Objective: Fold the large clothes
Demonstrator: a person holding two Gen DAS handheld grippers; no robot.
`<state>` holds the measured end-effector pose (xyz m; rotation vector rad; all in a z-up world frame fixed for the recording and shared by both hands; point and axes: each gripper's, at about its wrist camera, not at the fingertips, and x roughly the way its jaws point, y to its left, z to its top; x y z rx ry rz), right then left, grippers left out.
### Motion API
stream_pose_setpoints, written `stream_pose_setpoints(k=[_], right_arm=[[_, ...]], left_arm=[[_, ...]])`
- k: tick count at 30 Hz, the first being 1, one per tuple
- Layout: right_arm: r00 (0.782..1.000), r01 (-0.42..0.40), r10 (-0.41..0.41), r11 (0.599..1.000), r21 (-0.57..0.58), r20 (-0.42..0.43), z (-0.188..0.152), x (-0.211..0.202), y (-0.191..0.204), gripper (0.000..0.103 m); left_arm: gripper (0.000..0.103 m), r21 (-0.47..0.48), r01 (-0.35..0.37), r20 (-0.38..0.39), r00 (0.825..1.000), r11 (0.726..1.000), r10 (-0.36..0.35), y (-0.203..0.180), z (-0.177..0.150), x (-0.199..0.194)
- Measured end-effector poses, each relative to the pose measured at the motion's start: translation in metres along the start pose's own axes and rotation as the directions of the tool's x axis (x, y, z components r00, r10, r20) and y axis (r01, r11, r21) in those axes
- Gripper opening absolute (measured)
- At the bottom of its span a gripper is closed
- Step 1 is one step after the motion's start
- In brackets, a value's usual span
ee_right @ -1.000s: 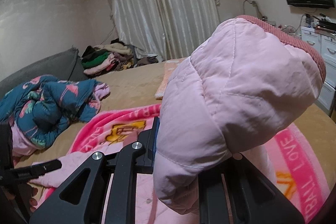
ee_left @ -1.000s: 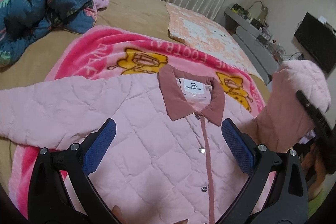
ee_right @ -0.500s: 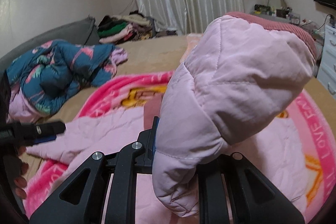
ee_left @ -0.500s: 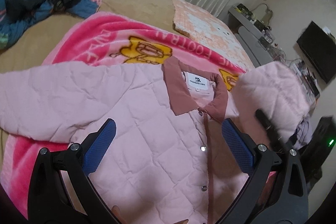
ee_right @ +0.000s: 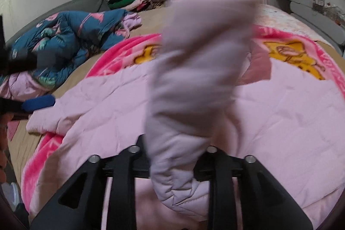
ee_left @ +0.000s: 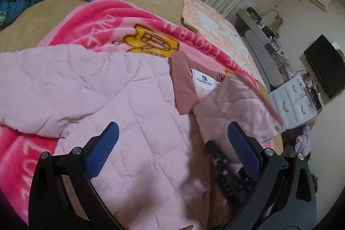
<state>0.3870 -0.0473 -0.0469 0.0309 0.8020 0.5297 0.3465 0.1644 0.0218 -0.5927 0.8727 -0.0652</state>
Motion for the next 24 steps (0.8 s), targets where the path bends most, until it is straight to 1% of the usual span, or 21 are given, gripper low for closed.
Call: stream_pose_setpoints(k=[2,3,5,9,13,16,18,19,22,24], right_arm=[[1.000,-0.018,0.018,1.000,-0.014,-0.014,-0.005,0.002,0.004,0.038],[0.999,-0.029,0.028,0.999,-0.028,-0.024,-0.008,0.003,0.008,0.044],[0.999,-0.040,0.038,0.998,-0.052,-0.029,-0.012,0.002,0.015,0.047],[0.996,-0.074,0.070,0.994,-0.083,-0.054,-0.018,-0.001,0.027,0.069],[0.995,-0.083,0.077,0.993,-0.087,-0.066,-0.025,-0.008,0.033,0.075],[0.991,-0.115,0.111,0.992,-0.060,-0.069,-0.026,-0.019,0.029,0.076],[0.987,-0.148,0.146,0.989,-0.029,-0.062,-0.028,-0.030,0.021,0.085],[0.987,-0.151,0.150,0.988,-0.015,-0.054,-0.028,-0.035,0.017,0.086],[0.993,-0.113,0.113,0.994,0.013,-0.043,-0.027,-0.048,-0.001,0.086],[0.995,-0.091,0.092,0.995,0.031,-0.027,-0.026,-0.058,-0.016,0.086]], left_arm=[[0.094,-0.008,0.007,-0.001,1.000,1.000,-0.007,0.002,0.000,0.001],[0.094,-0.012,0.008,-0.001,1.000,1.000,-0.008,0.003,0.000,0.001],[0.094,-0.027,0.011,-0.002,1.000,1.000,-0.011,0.007,0.001,0.002],[0.094,-0.058,0.017,-0.005,1.000,0.998,-0.017,0.015,0.001,0.002],[0.094,-0.084,0.026,-0.004,1.000,0.996,-0.026,0.024,0.000,0.001],[0.094,-0.106,0.067,-0.009,0.998,0.992,-0.068,0.030,-0.003,0.004],[0.094,-0.117,0.072,-0.035,0.996,0.991,-0.076,0.033,-0.007,0.011],[0.094,-0.118,0.073,-0.047,0.996,0.990,-0.079,0.034,-0.009,0.015],[0.094,-0.144,0.099,-0.101,0.988,0.985,-0.114,0.035,-0.017,0.033],[0.094,-0.170,0.094,-0.142,0.983,0.981,-0.119,0.037,-0.025,0.046]])
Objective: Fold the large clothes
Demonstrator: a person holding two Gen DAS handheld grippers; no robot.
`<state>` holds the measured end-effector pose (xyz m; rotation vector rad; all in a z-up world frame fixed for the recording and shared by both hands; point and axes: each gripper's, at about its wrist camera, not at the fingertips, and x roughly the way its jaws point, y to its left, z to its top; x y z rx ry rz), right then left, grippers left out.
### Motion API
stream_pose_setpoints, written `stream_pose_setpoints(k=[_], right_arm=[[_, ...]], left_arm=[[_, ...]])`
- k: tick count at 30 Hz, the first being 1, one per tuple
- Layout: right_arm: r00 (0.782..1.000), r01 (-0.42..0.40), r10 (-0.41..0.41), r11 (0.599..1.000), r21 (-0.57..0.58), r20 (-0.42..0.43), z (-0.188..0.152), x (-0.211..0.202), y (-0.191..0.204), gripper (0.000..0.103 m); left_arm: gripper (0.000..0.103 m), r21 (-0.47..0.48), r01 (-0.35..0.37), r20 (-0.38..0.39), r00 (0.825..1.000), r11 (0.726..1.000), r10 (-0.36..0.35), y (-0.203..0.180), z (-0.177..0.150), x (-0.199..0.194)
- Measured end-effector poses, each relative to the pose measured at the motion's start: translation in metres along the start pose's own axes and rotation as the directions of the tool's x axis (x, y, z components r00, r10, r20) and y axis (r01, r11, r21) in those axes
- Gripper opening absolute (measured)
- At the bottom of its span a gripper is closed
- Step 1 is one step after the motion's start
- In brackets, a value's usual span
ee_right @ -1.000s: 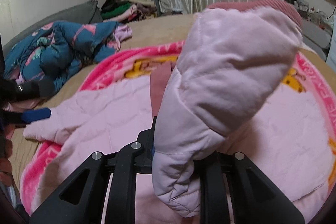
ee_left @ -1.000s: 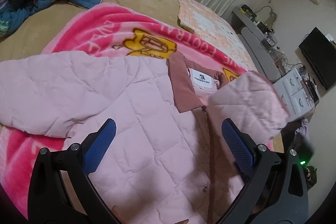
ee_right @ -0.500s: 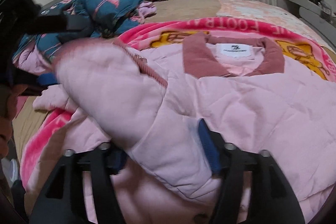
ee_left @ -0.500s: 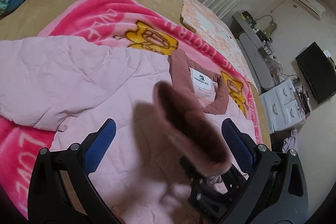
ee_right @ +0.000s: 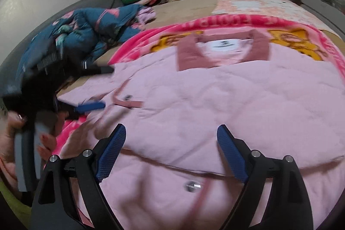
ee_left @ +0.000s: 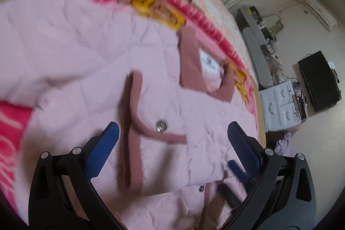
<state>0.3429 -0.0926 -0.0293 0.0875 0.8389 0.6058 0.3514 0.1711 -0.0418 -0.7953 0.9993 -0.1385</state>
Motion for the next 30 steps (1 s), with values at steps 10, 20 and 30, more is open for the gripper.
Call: stream_pose_setpoints(k=[10,20,30], right_arm=[[0.988,0.133,-0.142,0.984,0.120,0.064,-0.003,-0.045,-0.072,0.086],[0.975,0.185,-0.202,0.968,0.168,0.089,-0.007,-0.065,-0.102,0.086],[0.950,0.215,-0.256,0.952,0.218,0.178,0.011,-0.098,-0.125,0.086]], left_arm=[[0.056,0.134,-0.195,0.018,0.981,0.972,0.194,-0.012,-0.023,0.029],[0.006,0.252,-0.188,0.182,0.973,0.949,0.144,-0.052,-0.021,-0.014],[0.005,0.325,-0.275,0.362,0.920,0.905,0.150,-0.079,-0.007,-0.058]])
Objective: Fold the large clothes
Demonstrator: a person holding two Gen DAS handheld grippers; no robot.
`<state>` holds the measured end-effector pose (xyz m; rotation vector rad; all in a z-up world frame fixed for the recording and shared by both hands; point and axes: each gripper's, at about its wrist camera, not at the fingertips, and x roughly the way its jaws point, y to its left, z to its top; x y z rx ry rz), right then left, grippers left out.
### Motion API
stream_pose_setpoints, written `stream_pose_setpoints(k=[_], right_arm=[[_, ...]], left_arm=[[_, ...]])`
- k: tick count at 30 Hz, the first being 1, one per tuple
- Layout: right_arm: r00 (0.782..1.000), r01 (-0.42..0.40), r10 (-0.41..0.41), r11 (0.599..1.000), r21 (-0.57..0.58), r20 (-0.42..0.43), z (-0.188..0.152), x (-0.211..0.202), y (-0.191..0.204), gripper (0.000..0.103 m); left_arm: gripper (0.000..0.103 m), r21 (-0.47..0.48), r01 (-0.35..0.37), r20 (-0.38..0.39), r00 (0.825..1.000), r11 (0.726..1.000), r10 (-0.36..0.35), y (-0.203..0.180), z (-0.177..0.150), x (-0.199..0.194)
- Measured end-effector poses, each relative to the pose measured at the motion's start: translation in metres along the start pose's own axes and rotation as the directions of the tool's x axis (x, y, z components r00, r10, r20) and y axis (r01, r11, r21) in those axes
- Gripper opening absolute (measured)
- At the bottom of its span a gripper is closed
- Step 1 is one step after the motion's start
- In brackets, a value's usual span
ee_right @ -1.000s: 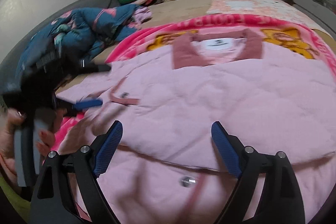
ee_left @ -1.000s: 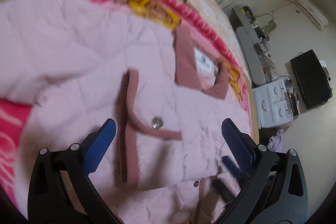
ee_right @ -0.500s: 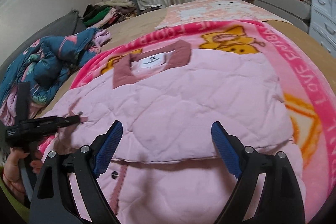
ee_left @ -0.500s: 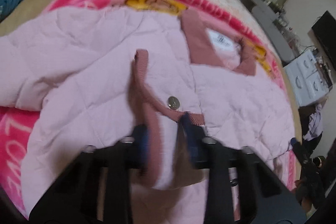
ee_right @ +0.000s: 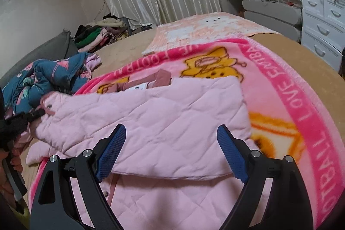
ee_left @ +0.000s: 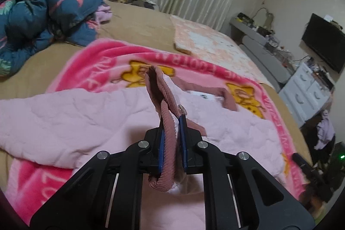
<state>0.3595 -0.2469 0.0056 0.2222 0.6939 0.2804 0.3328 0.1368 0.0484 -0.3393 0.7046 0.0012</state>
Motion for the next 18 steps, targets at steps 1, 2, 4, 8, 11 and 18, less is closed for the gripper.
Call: stream_pose_setpoints(k=[1,2,4,8,11,18], right_arm=[[1.000,0.002,-0.002,1.000,0.001,-0.001,0.002,0.001,0.000,0.086],[1.000,-0.002,0.002,1.000,-0.002,-0.004,0.004,0.003,0.001,0.086],[1.000,0.007,-0.007,1.000,-0.014,-0.014,0.008,0.009,0.003,0.086],[0.998,0.012,-0.013,0.999,-0.033,-0.057,0.010,0.027,0.009,0.086],[0.994,0.020,-0.025,0.999,-0.048,-0.107,0.006,0.045,0.011,0.086],[0.960,0.109,-0.102,0.994,0.012,-0.260,-0.023,0.097,-0.023,0.086]], left_arm=[[0.005,-0.014,-0.011,-0.015,1.000,1.000,0.011,0.008,-0.002,0.005],[0.005,-0.027,-0.028,-0.033,0.999,0.999,0.027,0.016,-0.006,0.013],[0.005,-0.051,-0.049,-0.081,0.996,0.998,0.045,0.029,-0.015,0.028],[0.004,-0.075,-0.101,-0.148,0.985,0.992,0.089,0.048,-0.030,0.049],[0.004,-0.093,-0.116,-0.174,0.980,0.989,0.098,0.057,-0.036,0.055],[0.006,-0.033,-0.169,-0.229,0.961,0.985,0.157,0.058,-0.054,0.072]])
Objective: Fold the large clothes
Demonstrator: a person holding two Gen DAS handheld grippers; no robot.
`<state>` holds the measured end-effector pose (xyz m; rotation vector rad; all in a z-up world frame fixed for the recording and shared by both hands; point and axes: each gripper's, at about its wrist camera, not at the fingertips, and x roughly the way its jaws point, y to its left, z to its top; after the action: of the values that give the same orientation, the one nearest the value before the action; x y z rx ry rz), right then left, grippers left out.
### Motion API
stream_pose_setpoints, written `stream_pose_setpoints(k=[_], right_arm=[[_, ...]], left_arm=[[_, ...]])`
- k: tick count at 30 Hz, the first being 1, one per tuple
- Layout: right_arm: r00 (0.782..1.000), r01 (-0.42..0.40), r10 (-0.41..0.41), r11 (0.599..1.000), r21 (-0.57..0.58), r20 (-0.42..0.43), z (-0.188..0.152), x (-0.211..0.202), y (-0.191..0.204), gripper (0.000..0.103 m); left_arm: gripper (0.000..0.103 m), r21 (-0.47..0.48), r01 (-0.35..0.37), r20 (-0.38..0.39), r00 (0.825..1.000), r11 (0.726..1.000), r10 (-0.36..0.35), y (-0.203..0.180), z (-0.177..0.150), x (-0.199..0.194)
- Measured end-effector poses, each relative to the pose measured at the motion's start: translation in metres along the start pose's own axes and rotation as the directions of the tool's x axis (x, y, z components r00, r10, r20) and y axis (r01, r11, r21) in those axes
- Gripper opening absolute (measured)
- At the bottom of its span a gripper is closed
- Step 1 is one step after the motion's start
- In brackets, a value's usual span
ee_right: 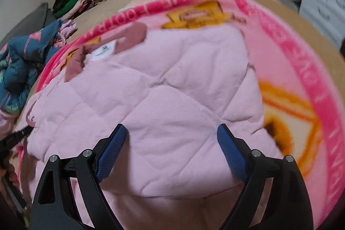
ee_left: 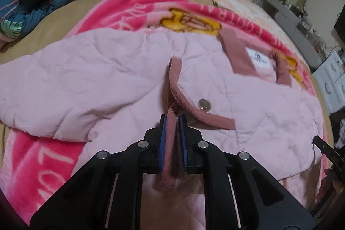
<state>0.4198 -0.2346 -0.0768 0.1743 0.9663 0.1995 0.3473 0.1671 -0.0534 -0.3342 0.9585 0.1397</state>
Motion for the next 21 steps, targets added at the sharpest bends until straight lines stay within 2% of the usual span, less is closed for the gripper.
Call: stream_pose_setpoints(k=[2,6,13,18,19,20,21], right_arm=[[1.000,0.003,-0.003,1.000,0.010,0.005,-0.002,0.002,-0.002,0.086],[1.000,0.021,-0.021,1.000,-0.002,0.014,-0.003,-0.004,0.005,0.086],[0.999,-0.043,0.043,0.999,0.016,0.033,-0.008,-0.025,0.010,0.088],[0.994,-0.098,0.098,0.995,0.002,0.045,-0.009,-0.045,0.025,0.088],[0.993,-0.110,0.110,0.994,-0.003,0.052,-0.008,-0.048,0.028,0.088],[0.990,-0.126,0.126,0.992,-0.010,0.062,-0.008,-0.053,0.032,0.088],[0.987,-0.144,0.146,0.989,-0.024,0.074,-0.008,-0.059,0.038,0.088]], left_arm=[[0.011,0.010,-0.007,-0.006,1.000,1.000,0.007,-0.001,-0.003,0.003],[0.013,0.022,-0.017,-0.009,1.000,1.000,0.017,-0.001,-0.004,0.003],[0.024,0.015,-0.020,0.000,1.000,1.000,0.020,0.002,-0.004,-0.013],[0.047,0.017,-0.015,0.043,0.999,1.000,0.014,0.002,0.000,-0.039],[0.053,0.013,-0.016,0.053,0.998,1.000,0.015,0.003,0.001,-0.044],[0.065,0.008,-0.018,0.062,0.998,1.000,0.017,0.004,0.002,-0.049],[0.070,0.002,-0.022,0.074,0.997,1.000,0.021,0.006,0.002,-0.057]])
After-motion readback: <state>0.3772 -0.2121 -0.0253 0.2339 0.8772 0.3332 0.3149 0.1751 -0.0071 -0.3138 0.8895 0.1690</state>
